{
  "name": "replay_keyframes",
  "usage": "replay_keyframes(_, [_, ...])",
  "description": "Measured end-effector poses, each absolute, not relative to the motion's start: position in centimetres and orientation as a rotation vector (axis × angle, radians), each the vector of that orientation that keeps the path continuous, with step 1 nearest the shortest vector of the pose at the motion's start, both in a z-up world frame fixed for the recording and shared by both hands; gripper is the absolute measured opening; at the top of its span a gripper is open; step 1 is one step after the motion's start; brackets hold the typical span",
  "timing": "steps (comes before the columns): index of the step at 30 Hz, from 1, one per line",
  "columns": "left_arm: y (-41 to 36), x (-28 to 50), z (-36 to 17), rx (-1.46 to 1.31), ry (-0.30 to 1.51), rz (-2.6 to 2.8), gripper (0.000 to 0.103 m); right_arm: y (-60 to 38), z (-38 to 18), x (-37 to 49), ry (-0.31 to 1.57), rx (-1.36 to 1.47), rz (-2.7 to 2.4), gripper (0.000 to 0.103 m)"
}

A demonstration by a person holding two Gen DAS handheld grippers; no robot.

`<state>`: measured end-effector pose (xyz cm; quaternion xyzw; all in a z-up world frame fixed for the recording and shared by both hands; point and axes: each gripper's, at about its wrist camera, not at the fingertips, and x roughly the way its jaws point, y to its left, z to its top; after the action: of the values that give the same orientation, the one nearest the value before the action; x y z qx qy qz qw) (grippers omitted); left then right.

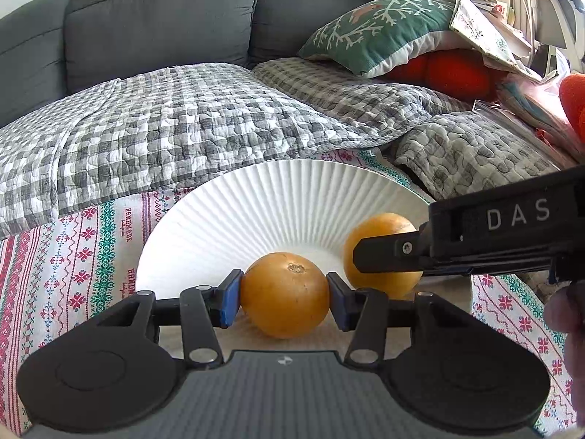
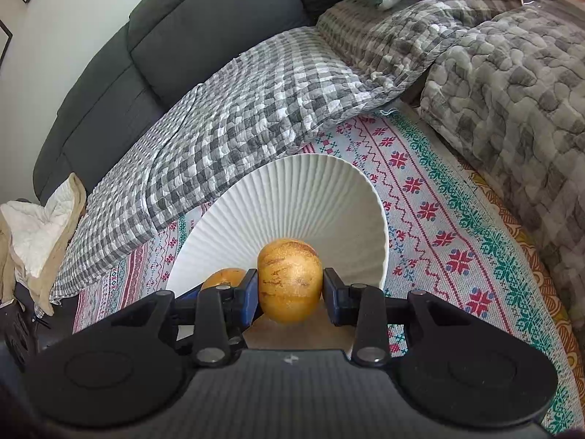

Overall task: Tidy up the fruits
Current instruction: 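Carry the grapefruit with the left tool while the right tool carries the yellow fruit onto the white plate, then open both tools to release the fruits on the plate and lift away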

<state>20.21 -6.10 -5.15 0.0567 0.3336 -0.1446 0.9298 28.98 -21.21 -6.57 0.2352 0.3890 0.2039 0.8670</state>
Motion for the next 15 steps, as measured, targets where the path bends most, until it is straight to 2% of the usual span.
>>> replay_keyframes(13, [-6.07, 20.19, -4.77, 0.132, 0.686, -0.304, 0.046, -21.26, -6.41, 28.99, 0.825, 0.496, 0.434, 0.037])
replay_keyframes(15, [-5.95, 19.86, -4.44, 0.132, 0.687, -0.307, 0.051, -21.7, -6.19, 28.78, 0.82, 0.519, 0.44, 0.045])
